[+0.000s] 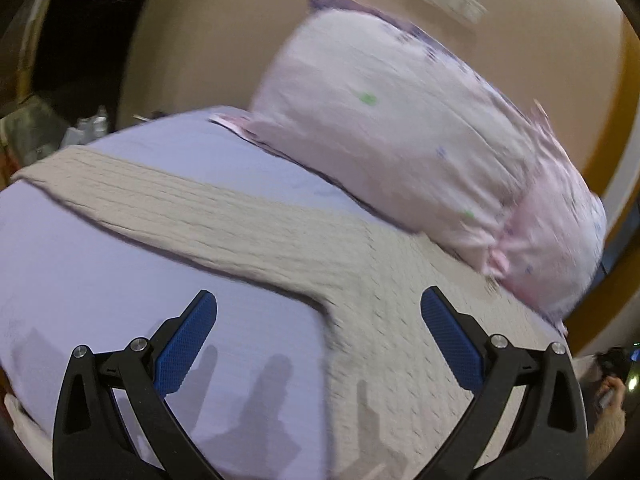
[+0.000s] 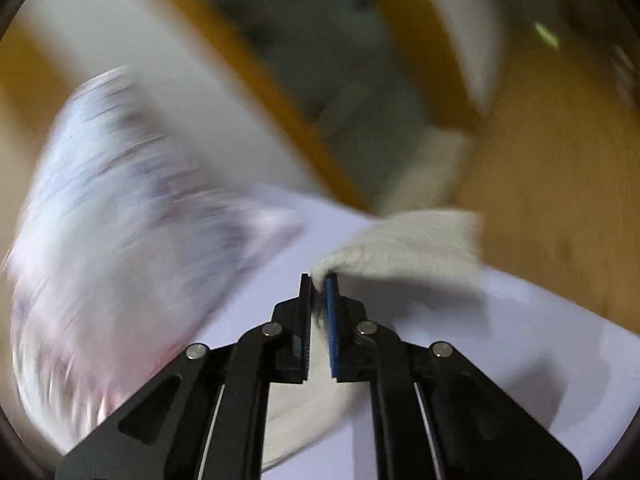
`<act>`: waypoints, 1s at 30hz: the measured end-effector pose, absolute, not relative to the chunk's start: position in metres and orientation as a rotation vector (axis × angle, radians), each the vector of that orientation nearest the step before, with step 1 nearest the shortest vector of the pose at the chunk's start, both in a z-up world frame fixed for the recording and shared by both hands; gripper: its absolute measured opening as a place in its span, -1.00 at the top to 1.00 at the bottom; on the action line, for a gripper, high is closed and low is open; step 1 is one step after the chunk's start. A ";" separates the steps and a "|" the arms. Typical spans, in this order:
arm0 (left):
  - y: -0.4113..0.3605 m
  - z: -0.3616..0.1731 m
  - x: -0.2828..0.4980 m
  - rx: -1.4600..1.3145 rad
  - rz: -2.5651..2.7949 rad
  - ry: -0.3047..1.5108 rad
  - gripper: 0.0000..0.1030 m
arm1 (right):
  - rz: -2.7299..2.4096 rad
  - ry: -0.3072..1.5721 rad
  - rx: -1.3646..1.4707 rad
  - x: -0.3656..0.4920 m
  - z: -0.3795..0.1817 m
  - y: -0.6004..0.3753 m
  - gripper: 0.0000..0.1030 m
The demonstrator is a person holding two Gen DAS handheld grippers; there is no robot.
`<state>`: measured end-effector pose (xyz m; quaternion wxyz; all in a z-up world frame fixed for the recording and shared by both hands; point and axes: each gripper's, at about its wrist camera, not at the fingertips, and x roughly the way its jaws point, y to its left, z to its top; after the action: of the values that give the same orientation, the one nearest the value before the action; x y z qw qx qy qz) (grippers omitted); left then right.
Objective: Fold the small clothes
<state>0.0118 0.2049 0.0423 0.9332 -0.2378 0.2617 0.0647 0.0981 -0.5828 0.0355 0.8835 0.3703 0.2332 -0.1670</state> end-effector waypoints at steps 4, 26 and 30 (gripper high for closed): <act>0.233 0.044 0.004 -0.547 0.227 0.502 -0.97 | 0.052 0.418 0.529 0.107 0.105 -0.429 0.87; 0.413 -0.003 -0.013 -1.071 0.488 0.437 -0.06 | 0.404 0.741 0.479 0.120 0.046 -0.300 -0.37; 0.435 -0.008 0.003 -1.130 0.486 0.461 0.19 | 0.400 0.737 0.502 0.114 0.041 -0.309 -0.39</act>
<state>0.0029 0.4346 -0.0079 0.7920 -0.5253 0.2141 0.2258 0.1144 -0.3087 0.0406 0.8829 0.2410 0.3541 0.1924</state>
